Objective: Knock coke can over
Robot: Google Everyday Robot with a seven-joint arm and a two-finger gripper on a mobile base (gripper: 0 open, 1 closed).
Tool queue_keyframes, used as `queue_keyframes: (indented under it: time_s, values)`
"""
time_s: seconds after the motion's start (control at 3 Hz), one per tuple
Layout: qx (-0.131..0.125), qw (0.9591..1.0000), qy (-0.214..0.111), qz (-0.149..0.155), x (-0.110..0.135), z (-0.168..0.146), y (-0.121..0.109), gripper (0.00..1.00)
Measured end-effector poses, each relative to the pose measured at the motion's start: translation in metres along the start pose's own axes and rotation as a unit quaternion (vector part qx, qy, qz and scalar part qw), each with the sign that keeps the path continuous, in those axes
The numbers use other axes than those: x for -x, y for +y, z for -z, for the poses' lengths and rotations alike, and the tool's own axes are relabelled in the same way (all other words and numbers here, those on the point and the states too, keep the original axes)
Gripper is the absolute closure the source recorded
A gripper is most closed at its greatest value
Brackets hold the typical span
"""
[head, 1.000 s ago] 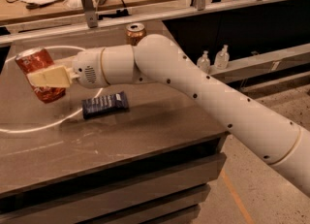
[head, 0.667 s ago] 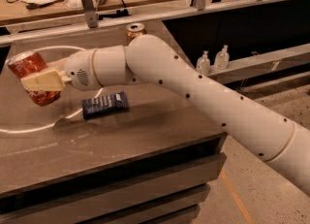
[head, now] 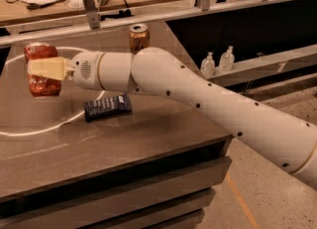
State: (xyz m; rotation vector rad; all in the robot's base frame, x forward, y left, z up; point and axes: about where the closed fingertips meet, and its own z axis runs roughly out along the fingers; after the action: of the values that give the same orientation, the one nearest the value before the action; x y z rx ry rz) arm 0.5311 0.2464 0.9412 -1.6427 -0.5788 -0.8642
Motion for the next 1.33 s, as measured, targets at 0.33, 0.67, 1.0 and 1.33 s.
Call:
queue_keyframes:
  time_s: [0.33,0.67,1.0,1.33]
  values:
    - [0.043,0.9973,-0.017,-0.058,-0.011,-0.002,0.003,1.00]
    - [0.099,0.9832,-0.091,-0.124,-0.012,-0.006,0.001,1.00]
    - [0.130,0.9603,-0.150,-0.196,0.011,-0.001,0.013,1.00]
    - [0.159,0.9402,-0.188,-0.235,0.030,0.006,0.021,1.00]
